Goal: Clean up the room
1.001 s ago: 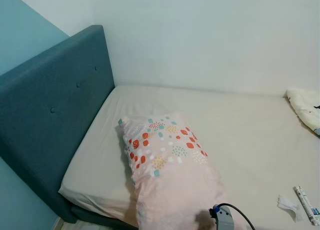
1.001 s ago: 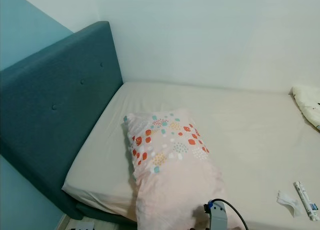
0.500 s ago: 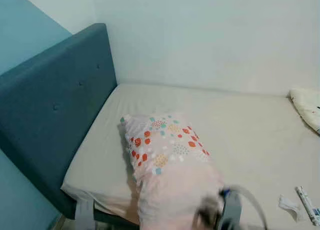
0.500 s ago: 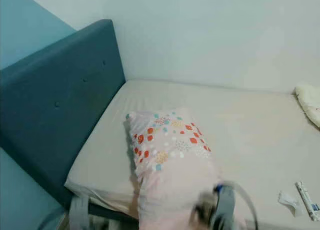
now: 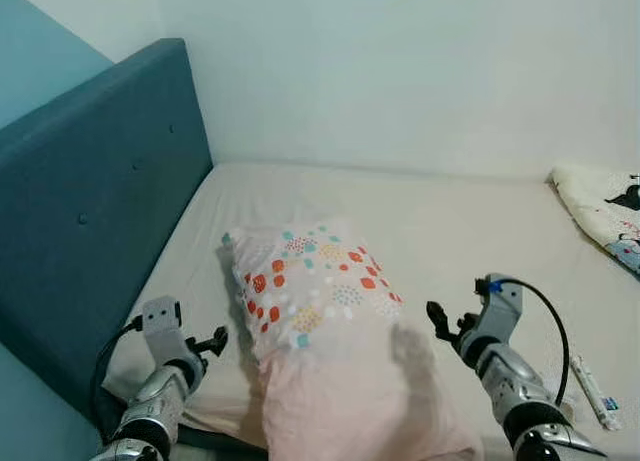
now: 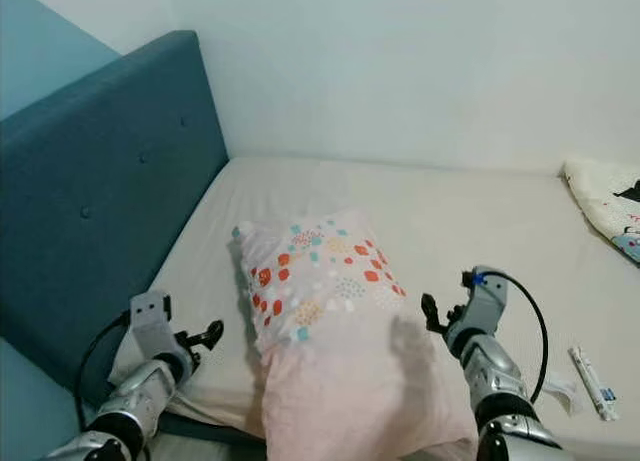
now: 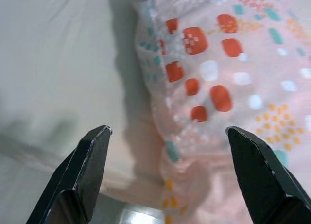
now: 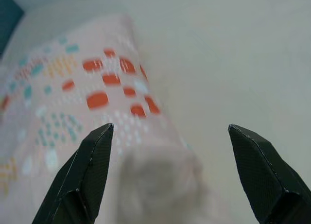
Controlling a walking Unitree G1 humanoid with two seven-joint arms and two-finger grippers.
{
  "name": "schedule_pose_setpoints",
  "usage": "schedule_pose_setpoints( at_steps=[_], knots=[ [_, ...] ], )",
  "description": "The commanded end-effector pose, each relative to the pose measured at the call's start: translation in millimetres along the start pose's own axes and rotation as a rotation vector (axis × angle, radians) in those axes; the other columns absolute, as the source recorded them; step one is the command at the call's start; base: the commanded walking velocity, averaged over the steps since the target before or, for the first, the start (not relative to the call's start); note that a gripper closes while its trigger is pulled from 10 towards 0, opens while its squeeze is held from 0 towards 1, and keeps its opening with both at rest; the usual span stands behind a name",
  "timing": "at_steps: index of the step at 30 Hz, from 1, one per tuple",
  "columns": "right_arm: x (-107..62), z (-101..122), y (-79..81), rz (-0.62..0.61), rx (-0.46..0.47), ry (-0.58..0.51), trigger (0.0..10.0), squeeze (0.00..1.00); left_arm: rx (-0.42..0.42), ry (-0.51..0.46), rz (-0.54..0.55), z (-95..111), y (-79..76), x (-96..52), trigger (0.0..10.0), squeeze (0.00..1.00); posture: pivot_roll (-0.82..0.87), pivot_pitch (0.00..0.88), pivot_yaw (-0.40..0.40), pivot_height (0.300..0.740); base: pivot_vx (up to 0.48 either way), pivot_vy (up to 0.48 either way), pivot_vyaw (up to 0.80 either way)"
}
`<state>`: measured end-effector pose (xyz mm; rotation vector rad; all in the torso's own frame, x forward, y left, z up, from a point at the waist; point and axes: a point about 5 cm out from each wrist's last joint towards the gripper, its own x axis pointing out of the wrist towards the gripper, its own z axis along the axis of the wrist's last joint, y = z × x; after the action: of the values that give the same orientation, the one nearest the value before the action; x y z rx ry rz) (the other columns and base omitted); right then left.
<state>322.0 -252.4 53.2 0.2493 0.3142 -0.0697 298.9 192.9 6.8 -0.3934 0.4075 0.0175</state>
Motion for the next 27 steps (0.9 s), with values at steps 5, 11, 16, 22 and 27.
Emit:
schedule_pose_setpoints(
  at_steps=[5, 11, 16, 22, 27],
  knots=[
    [0.9, 6, 1.9, 0.021, 0.01, -0.022, 10.0, 0.0, -0.036, -0.004, -0.022, -3, -7.3, 1.1, 10.0, 0.0, -0.04, 0.0, -0.027, 0.69, 0.0, 0.0, 0.0],
    [2.7, 7, 7.4, 0.054, 0.002, -0.022, 10.0, 0.0, -0.086, 0.002, -0.056, -7, -14.6, 1.9, 10.0, 0.0, -0.04, 0.0, -0.026, 0.67, 0.0, 0.0, 0.0],
    [4.6, 10, 11.4, 0.071, 0.002, -0.024, 10.0, 0.0, -0.12, 0.0, -0.092, -5, -17.0, 3.1, 10.0, 0.0, -0.03, 0.0, -0.03, 0.65, 0.0, 0.0, 0.0],
    [5.3, 11, 13.6, 0.085, -0.005, -0.023, 10.0, 0.0, -0.143, -0.009, -0.143, -1, -22.3, 4.9, 10.0, 0.0, -0.03, 0.0, -0.032, 0.635, 0.0, 0.0, 0.0],
    [4.3, 10, 11.4, 0.091, -0.015, -0.016, 10.0, 0.0, -0.173, -0.046, -0.218, 13, -37.0, 11.1, 10.0, 0.0, -0.04, 0.0, -0.034, 0.615, 0.0, 0.0, 0.0]
  ],
)
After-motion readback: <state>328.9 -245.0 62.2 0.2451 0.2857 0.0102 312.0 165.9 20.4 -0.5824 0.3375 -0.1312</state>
